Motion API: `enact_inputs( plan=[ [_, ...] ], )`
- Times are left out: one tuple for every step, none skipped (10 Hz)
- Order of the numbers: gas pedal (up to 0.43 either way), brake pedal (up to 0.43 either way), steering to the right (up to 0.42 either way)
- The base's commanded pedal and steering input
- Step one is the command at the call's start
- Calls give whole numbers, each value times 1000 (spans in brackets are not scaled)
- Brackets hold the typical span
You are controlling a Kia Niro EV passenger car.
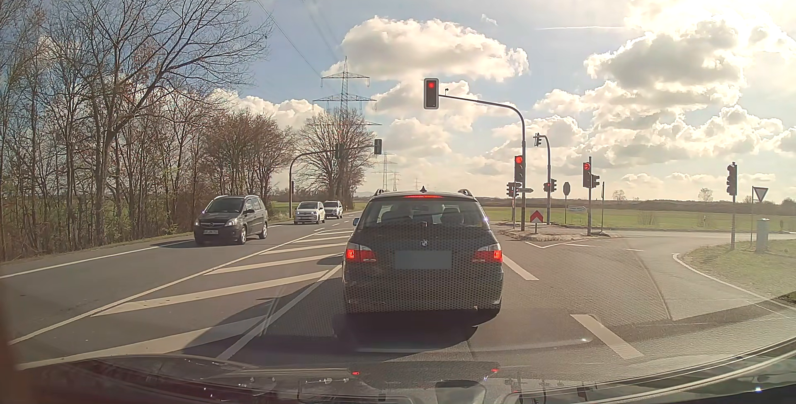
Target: Follow the waypoints while adhering to traffic rules and regulations
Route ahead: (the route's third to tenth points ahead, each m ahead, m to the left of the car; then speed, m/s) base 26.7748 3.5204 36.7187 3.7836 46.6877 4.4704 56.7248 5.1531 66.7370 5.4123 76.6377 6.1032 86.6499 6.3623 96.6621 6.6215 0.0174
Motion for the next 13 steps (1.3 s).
enact_inputs(
  plan=[
    [0,244,-4],
    [0,244,-5],
    [0,244,-4],
    [0,244,-5],
    [0,244,-4],
    [0,244,-4],
    [0,244,-4],
    [0,244,-4],
    [0,244,-5],
    [0,250,-4],
    [0,250,-4],
    [0,250,-4],
    [0,250,-4]
  ],
)
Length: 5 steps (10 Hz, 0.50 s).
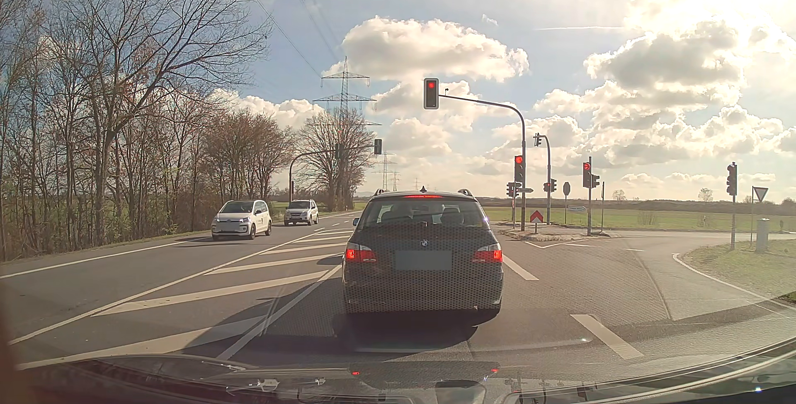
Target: Follow the waypoints while adhering to traffic rules and regulations
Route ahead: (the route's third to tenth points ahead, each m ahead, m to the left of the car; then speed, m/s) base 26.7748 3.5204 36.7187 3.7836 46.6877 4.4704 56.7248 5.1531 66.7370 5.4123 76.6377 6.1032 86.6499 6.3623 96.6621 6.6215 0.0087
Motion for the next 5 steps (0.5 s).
enact_inputs(
  plan=[
    [0,250,-4],
    [0,250,-4],
    [0,250,-5],
    [0,250,-4],
    [0,250,-4]
  ],
)
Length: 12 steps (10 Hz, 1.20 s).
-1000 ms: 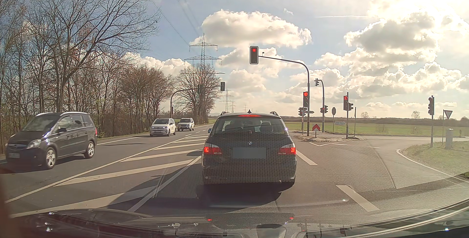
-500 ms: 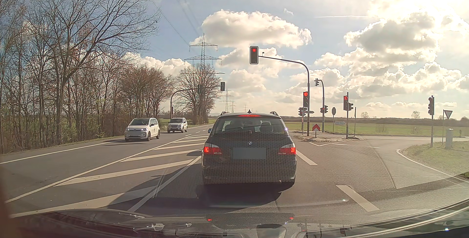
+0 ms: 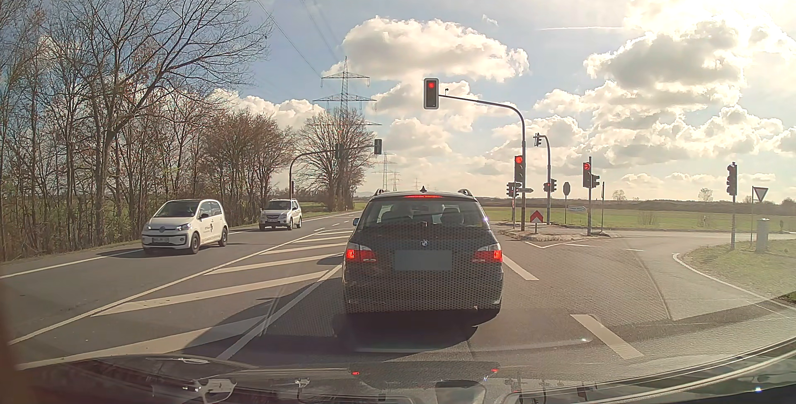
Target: Follow the waypoints while adhering to traffic rules and regulations
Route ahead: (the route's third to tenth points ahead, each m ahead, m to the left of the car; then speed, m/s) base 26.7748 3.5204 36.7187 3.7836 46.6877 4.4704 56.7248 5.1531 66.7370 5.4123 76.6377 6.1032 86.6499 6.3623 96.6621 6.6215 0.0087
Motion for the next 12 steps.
enact_inputs(
  plan=[
    [0,250,-5],
    [0,250,-4],
    [0,244,-4],
    [0,250,-4],
    [0,250,-4],
    [0,250,-4],
    [0,250,-4],
    [0,250,-4],
    [0,250,-4],
    [0,250,-4],
    [0,256,-5],
    [0,250,-4]
  ],
)
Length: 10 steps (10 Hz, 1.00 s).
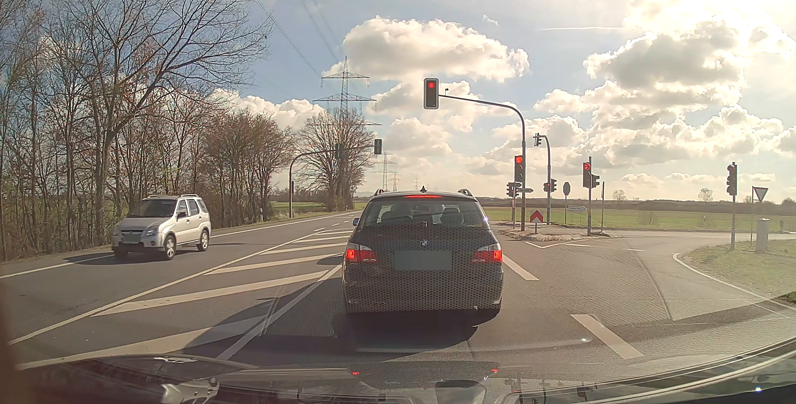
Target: Follow the waypoints while adhering to traffic rules and regulations
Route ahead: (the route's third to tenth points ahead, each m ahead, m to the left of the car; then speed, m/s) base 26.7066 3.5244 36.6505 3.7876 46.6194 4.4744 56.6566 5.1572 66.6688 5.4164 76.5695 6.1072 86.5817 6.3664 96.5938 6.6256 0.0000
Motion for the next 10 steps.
enact_inputs(
  plan=[
    [0,250,-5],
    [0,250,-4],
    [0,256,-4],
    [0,256,-4],
    [0,256,-4],
    [0,250,-4],
    [0,256,-4],
    [0,256,-5],
    [0,256,-4],
    [0,256,-4]
  ],
)
